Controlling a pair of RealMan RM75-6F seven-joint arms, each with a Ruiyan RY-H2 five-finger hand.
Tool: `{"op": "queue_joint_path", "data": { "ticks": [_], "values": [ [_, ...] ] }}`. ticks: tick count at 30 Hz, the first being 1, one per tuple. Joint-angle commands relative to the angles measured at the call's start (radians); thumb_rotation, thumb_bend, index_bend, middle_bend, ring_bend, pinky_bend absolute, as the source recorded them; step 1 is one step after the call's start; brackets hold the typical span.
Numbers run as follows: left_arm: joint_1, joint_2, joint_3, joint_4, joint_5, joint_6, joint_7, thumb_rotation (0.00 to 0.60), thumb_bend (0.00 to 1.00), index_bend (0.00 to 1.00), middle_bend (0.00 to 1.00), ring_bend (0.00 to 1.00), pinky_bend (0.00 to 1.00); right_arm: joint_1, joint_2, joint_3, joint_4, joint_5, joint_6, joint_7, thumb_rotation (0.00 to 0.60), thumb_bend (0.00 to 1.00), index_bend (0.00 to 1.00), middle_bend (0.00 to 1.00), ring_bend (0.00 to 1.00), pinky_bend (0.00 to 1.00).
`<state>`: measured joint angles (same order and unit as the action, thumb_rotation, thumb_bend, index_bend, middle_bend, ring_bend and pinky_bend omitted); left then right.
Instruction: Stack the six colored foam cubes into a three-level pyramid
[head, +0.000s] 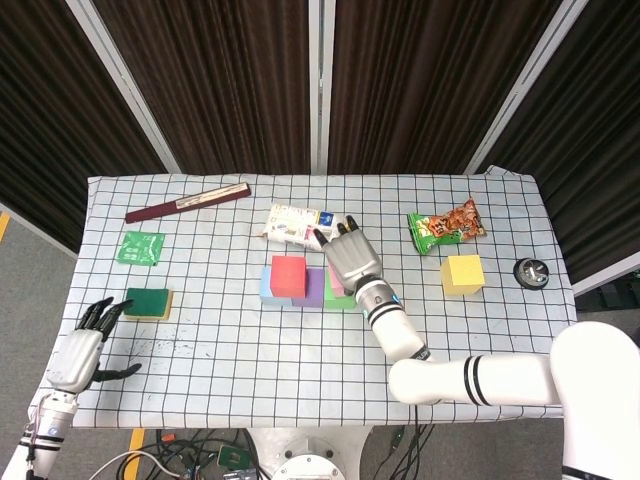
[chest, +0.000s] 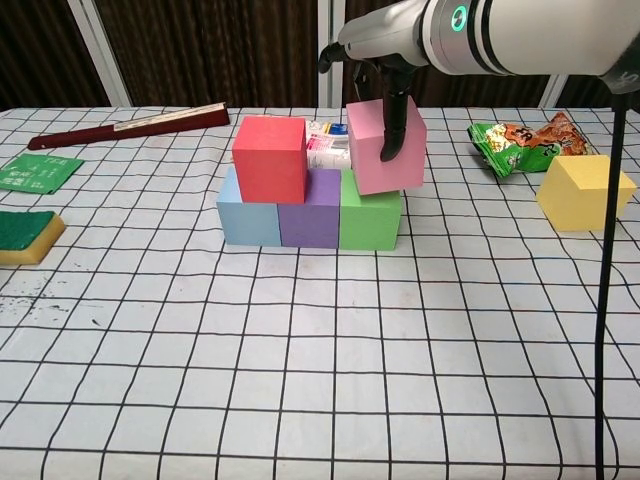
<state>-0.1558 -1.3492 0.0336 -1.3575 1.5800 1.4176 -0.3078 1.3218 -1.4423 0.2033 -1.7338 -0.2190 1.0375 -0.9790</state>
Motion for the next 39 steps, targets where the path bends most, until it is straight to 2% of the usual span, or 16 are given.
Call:
{"op": "queue_joint_path", "data": {
  "ticks": [1,12,22,39],
  "values": [
    [0.000,0.000,-0.001,0.002,0.000,0.001,-0.001,0.600,0.00,0.10,0.14,0.02,0.07,0.002,-0.007,-0.001,0.007,0.000,0.004,0.006,0.600,0.00,0.00,0.60,0.11,0.00],
    [0.002,-0.004,-0.002,0.008,0.006,0.015,0.001,0.600,0.00,0.10,0.14,0.02,0.07,0.003,-0.044,0.009,0.036,0.006,0.011,0.043,0.600,0.00,0.00,0.52,0.11,0.00],
    [0.003,-0.004,-0.003,0.008,0.009,0.023,0.001,0.600,0.00,0.10,0.14,0.02,0.06,0.007,-0.040,0.008,0.029,0.027,0.005,0.045,0.600,0.00,0.00,0.45,0.10,0.00],
    [0.001,-0.007,-0.001,0.014,0.007,0.016,0.000,0.600,0.00,0.10,0.14,0.02,0.06,0.008,-0.037,0.014,0.025,0.049,0.011,0.066,0.600,0.00,0.00,0.31,0.03,0.00]
  ]
}}
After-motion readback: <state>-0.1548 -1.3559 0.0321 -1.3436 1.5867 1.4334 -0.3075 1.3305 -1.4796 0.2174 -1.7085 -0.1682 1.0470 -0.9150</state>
